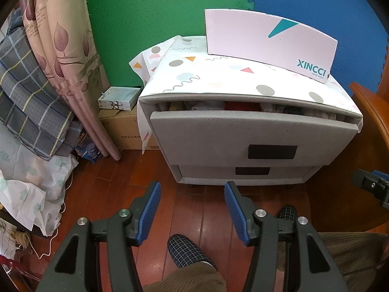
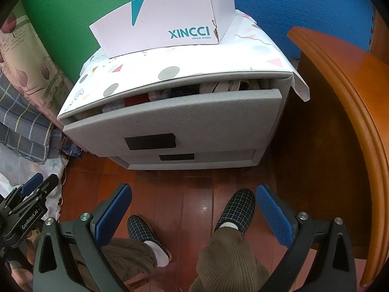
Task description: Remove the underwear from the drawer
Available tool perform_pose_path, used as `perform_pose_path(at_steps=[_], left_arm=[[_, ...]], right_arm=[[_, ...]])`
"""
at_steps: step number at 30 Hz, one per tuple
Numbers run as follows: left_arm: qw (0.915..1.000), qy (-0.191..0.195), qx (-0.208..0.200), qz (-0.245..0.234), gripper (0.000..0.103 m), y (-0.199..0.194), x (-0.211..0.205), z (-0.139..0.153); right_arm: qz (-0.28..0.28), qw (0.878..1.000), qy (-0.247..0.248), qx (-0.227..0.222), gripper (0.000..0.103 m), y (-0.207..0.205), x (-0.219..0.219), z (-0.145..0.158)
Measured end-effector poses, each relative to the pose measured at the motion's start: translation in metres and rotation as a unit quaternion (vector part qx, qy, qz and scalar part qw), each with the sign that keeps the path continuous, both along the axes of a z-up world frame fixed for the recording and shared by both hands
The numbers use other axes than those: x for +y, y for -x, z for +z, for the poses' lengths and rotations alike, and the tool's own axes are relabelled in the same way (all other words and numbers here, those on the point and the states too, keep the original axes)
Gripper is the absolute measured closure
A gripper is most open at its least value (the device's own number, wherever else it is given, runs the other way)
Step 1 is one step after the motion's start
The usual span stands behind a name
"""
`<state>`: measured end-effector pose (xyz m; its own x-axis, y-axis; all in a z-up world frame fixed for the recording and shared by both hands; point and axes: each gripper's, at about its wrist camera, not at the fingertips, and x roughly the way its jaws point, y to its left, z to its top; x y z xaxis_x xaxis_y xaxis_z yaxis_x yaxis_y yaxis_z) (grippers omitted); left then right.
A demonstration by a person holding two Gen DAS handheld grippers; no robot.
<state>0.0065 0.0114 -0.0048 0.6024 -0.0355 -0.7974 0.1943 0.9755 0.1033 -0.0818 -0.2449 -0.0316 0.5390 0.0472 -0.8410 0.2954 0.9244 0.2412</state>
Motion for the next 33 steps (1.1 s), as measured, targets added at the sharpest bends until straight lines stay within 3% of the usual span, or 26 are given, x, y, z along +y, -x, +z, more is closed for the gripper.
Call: perform_pose_path(at_steps=[33], left_arm=[[0.9999, 0.009, 0.004, 0.001, 0.047, -0.0001, -0.0016, 0.0]], right_arm=[[0.005, 1.0, -0.002, -0.001, 0.001, -0.0035, 0.0006, 0.0019]])
